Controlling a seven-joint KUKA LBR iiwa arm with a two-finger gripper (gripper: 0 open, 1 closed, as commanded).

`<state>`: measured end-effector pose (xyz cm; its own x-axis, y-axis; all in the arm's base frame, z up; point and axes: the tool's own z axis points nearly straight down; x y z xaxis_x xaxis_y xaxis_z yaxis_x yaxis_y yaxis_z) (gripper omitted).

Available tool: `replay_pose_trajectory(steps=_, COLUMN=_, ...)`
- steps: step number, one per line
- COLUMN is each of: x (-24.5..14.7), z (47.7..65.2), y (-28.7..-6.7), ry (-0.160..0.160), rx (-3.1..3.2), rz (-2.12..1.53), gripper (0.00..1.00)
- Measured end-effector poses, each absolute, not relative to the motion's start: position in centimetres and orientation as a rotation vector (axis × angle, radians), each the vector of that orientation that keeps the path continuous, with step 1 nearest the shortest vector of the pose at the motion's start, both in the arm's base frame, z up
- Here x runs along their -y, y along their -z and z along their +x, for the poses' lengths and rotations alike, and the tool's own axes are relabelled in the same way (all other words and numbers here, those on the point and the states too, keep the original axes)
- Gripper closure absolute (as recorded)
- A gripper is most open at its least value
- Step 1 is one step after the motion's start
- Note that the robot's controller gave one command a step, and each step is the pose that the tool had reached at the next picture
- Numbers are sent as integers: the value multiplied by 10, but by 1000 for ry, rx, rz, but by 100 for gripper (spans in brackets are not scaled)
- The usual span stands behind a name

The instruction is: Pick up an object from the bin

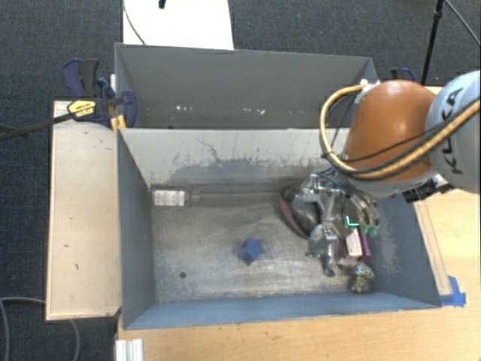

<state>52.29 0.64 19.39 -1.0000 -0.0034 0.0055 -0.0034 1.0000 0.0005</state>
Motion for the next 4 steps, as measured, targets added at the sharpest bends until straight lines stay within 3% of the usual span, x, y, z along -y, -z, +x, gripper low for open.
replay_pose_trajectory(steps=1, x=-50, z=504, y=-70, ry=4, rx=3145, rz=-151, gripper=0)
replay_pose_trajectory(steps=2, x=-49, z=505, y=-74, ry=4, rx=3145, rz=-153, gripper=100)
replay_pose_trajectory(steps=3, x=-49, z=522, y=-73, ry=3, rx=3135, rz=-98, gripper=100)
replay_pose_trajectory(steps=4, x=-49, z=524, y=-72, ry=3, rx=3145, rz=-101, gripper=0)
